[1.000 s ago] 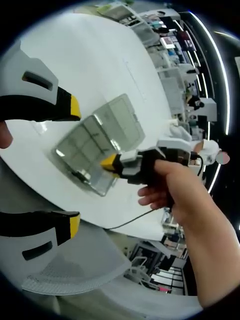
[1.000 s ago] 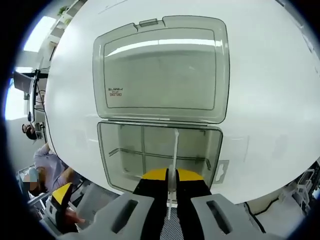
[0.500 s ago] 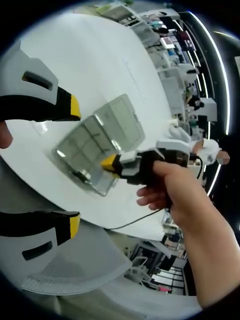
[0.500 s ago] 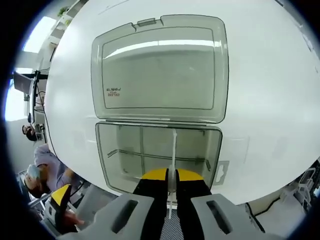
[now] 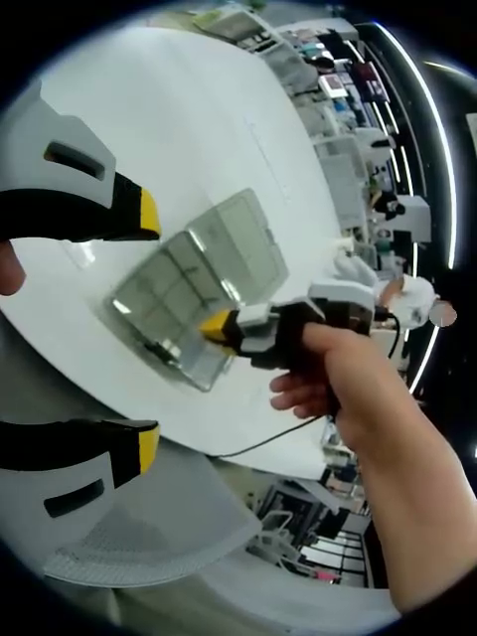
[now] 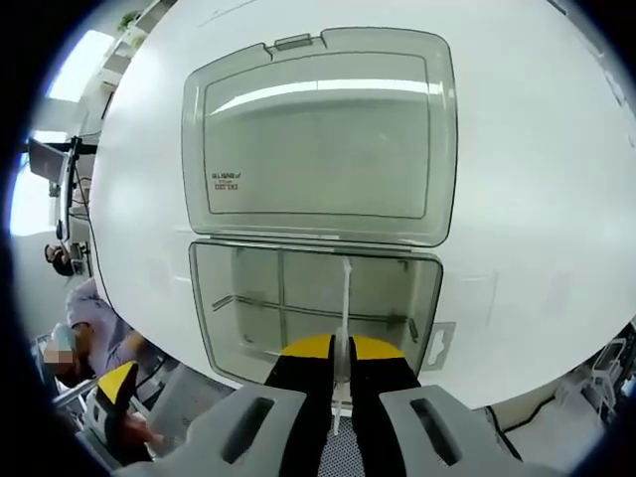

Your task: Insert the divider into the dual guide fixture by aligning both edges with the guide slots and pushing it downward to the bottom, including one-sided entry, uneven engagement, binding, and posture correction.

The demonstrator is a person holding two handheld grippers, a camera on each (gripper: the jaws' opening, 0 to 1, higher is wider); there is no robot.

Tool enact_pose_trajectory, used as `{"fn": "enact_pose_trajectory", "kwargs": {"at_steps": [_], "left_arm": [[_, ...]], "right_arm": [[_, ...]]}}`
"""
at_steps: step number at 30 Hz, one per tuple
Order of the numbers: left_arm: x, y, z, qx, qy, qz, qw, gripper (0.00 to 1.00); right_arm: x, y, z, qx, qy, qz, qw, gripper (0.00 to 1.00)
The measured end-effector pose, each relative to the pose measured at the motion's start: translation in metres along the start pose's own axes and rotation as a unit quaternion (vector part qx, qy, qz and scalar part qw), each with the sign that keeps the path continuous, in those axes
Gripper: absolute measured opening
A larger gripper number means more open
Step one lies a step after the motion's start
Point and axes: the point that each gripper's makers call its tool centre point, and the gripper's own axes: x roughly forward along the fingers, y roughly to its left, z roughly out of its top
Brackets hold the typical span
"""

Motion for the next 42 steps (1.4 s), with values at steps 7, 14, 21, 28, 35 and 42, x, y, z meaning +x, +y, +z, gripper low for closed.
{"fn": "enact_pose_trajectory", "kwargs": {"at_steps": [7,14,21,28,35,42], "left_arm": [[0.0,0.001,0.0,-0.003,-0.003,0.002,1.0,0.72],[0.0,0.002,0.0,-0.008,-0.008,0.003,0.9999,0.72],[0.0,0.003,0.001,-0.011,-0.012,0.003,0.9999,0.71],[0.001,0.003,0.002,-0.012,-0.015,0.003,0.9998,0.71],[0.002,0.002,0.003,-0.012,-0.015,0.003,0.9998,0.71],[0.001,0.003,0.002,-0.012,-0.013,0.004,0.9998,0.71]], "right_arm": [[0.001,-0.001,0.002,-0.002,0.0,0.009,1.0,0.0],[0.0,-0.001,-0.001,0.003,-0.001,0.022,0.9997,0.0],[-0.005,0.004,-0.009,0.011,0.001,0.026,0.9996,0.0],[-0.004,0.005,-0.009,0.01,0.009,0.012,0.9998,0.0],[0.002,0.003,-0.004,-0.005,0.013,-0.006,0.9999,0.0],[0.006,0.001,-0.003,-0.02,0.015,-0.019,0.9995,0.0]]}}
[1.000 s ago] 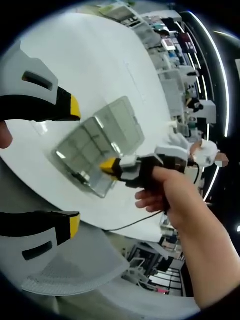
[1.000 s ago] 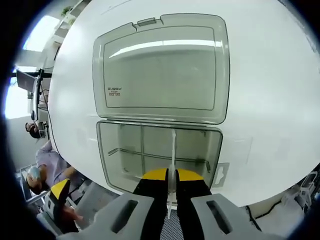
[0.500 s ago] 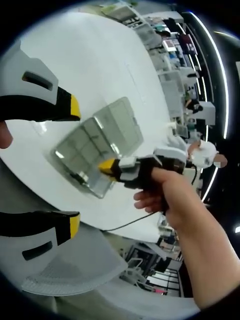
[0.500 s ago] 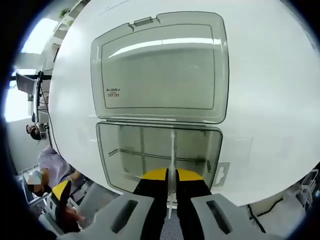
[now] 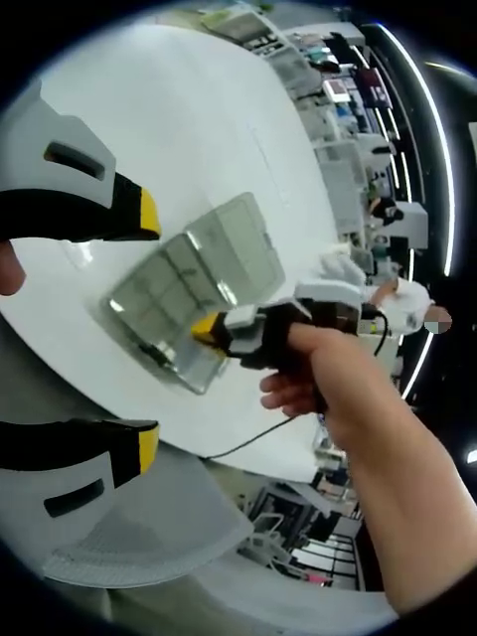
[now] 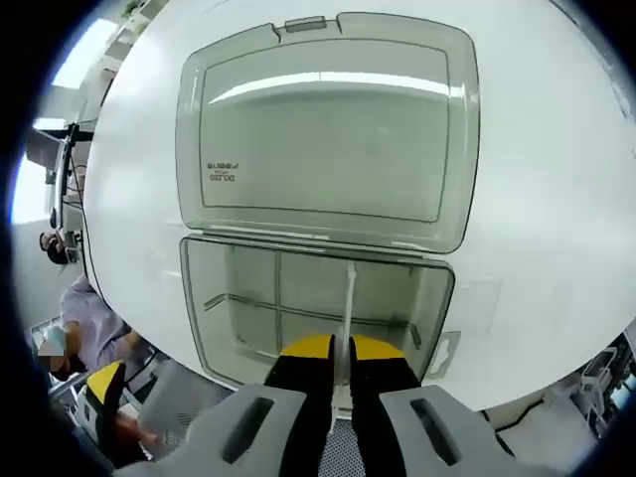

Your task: Insert the divider into the dual guide fixture by aligning both edges with the guide slots and pushing it downward to the bottom, including one-sided entry, uneven engagement, binding, and posture correction.

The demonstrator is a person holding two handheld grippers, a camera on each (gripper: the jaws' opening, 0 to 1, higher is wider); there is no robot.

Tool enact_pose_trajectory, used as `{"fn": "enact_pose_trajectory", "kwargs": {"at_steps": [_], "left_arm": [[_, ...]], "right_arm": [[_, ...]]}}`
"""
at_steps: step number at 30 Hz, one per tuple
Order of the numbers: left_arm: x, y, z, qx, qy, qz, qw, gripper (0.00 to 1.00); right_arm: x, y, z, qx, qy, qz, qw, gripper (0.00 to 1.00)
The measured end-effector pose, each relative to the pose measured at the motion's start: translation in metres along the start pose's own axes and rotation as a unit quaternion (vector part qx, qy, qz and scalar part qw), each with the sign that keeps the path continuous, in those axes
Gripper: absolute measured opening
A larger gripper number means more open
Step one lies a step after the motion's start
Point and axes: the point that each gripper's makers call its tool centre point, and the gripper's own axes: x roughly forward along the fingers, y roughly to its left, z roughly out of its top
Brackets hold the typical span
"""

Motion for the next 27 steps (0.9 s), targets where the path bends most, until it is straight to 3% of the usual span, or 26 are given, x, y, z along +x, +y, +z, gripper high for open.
{"fn": "enact_pose_trajectory", "kwargs": {"at_steps": [27], "left_arm": [[-0.001,0.003,-0.004,-0.002,0.006,0.004,1.0,0.71]], "right_arm": [[0.015,-0.001,0.002,-0.013,-0.01,-0.016,0.9997,0.0]]}}
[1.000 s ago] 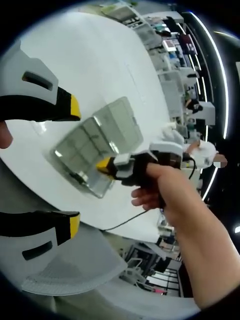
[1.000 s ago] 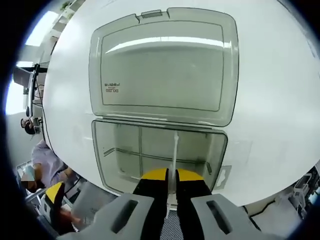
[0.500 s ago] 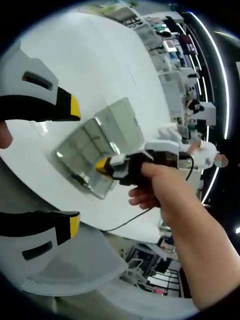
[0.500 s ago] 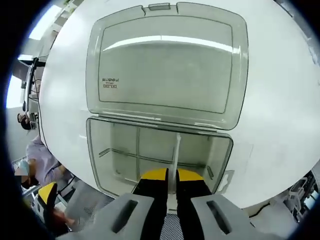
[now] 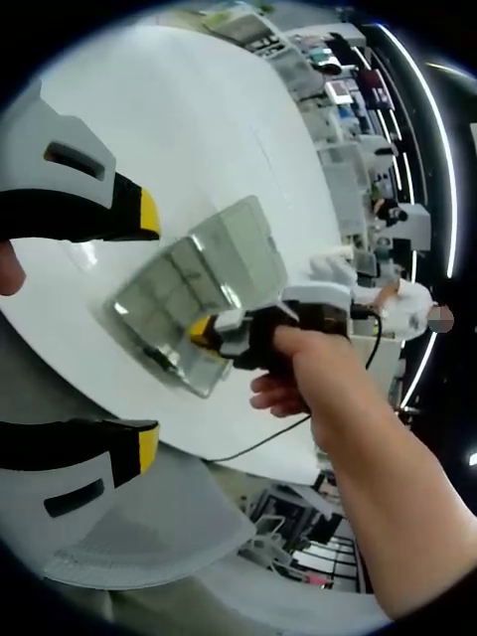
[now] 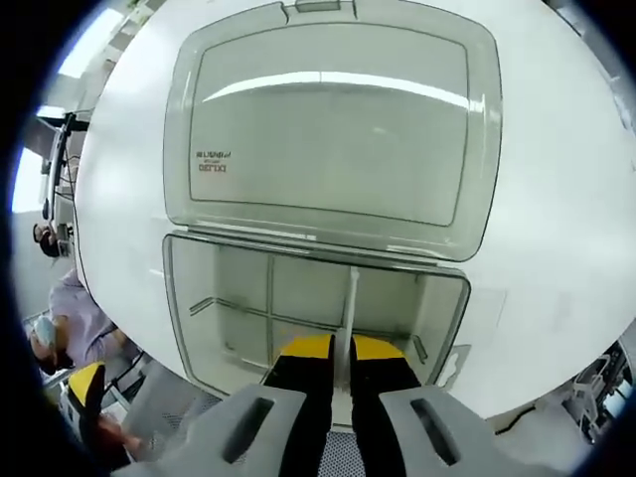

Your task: Insert the divider into the dual guide fixture by aligning both edges with the guide slots and pushing it downward to the bottom, including one-sided entry, uneven engagement, binding, and posture correction.

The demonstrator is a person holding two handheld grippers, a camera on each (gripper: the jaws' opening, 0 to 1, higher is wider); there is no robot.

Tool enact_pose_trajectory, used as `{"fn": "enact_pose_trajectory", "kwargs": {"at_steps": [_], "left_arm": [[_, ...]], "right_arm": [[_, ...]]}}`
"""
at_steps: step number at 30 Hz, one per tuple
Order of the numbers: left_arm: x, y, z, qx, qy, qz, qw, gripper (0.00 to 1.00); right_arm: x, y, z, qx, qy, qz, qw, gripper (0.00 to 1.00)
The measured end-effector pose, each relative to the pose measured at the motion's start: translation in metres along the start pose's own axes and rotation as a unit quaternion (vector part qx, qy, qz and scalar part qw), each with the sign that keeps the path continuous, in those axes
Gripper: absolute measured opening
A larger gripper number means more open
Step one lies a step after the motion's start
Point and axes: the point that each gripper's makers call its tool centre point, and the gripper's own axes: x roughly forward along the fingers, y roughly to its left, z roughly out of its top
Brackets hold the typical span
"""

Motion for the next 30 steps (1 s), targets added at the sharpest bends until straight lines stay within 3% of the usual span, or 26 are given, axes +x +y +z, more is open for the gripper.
{"fn": "enact_pose_trajectory", "kwargs": {"at_steps": [5,15,19,22,26,30], "left_arm": [[-0.001,0.0,-0.001,-0.001,0.001,0.001,1.0,0.71],[-0.004,0.004,-0.002,-0.005,0.002,0.009,0.9999,0.71],[-0.006,0.007,-0.004,-0.006,0.006,0.014,0.9999,0.71],[-0.008,0.009,-0.006,-0.007,0.011,0.018,0.9998,0.71],[-0.01,0.012,-0.006,-0.009,0.014,0.023,0.9996,0.71],[-0.01,0.013,-0.007,-0.01,0.019,0.027,0.9994,0.71]], "right_arm": [[-0.003,0.003,-0.007,-0.009,-0.006,-0.003,0.9999,0.0],[0.006,0.0,0.002,-0.016,-0.017,0.004,0.9997,0.0],[0.011,0.001,0.008,-0.038,-0.031,0.014,0.9987,0.03],[0.012,0.001,0.015,-0.067,-0.038,0.028,0.9966,0.06],[0.006,0.002,0.015,-0.07,-0.055,0.06,0.9942,0.19],[-0.003,0.002,0.02,-0.086,-0.082,0.08,0.9898,0.22]]}}
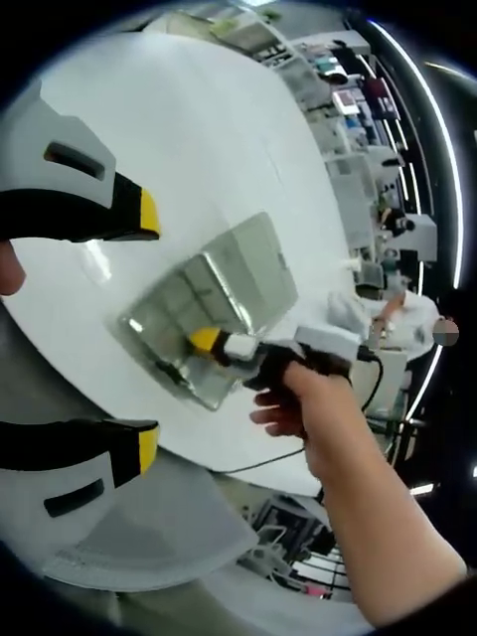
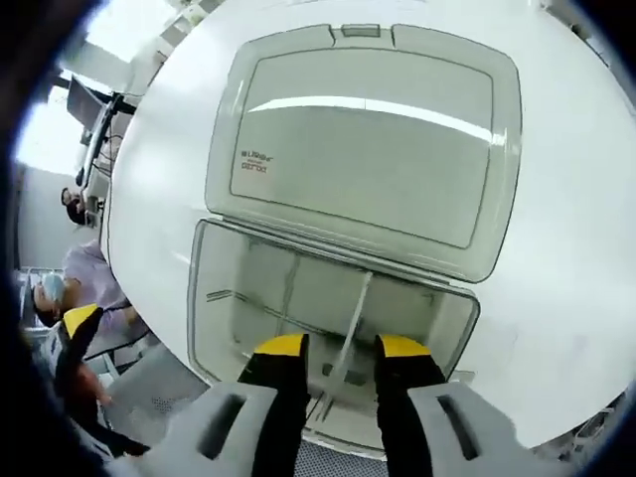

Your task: Insert the divider into the dual guide fixture by aligning both edges with the guide slots and pushing it downward to the bottom, including one-sided entry, uneven engagement, binding, and posture correction.

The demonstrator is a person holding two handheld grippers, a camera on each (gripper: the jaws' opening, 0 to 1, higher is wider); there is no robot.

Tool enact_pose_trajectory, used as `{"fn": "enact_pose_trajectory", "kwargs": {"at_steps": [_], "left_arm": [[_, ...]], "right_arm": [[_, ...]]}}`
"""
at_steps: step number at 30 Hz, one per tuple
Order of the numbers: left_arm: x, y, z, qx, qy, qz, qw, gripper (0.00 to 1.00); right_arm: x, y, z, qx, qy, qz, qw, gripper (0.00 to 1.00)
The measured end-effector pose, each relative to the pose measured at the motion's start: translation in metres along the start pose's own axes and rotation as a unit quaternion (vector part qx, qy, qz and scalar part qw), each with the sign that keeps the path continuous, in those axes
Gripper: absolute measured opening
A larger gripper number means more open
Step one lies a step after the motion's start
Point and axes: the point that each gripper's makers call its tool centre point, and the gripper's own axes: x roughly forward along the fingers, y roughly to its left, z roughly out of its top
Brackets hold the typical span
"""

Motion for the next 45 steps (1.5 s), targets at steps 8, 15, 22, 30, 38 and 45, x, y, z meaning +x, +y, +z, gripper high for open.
{"fn": "enact_pose_trajectory", "kwargs": {"at_steps": [8,15,22,30,38,45], "left_arm": [[-0.001,0.001,-0.002,0.001,0.012,0.008,0.9999,0.72],[-0.002,0.016,-0.002,-0.002,0.028,0.021,0.9994,0.72],[0.002,0.045,-0.006,-0.025,0.052,0.039,0.9976,0.71],[0.013,0.069,-0.022,-0.038,0.097,0.056,0.993,0.68],[0.026,0.08,-0.045,-0.051,0.148,0.066,0.9854,0.61],[0.04,0.084,-0.059,-0.058,0.185,0.073,0.9783,0.58]], "right_arm": [[-0.029,0.005,-0.005,-0.063,-0.054,0.059,0.9948,0.22],[-0.052,0.003,-0.005,-0.175,-0.134,0.079,0.9722,0.19],[-0.073,0.005,-0.011,-0.267,-0.198,0.106,0.9371,0.06],[-0.091,0.009,-0.02,-0.306,-0.274,0.128,0.9028,0.0],[-0.106,0.002,-0.037,-0.321,-0.343,0.138,0.8721,0.0],[-0.113,-0.011,-0.053,-0.322,-0.365,0.132,0.8636,0.0]]}}
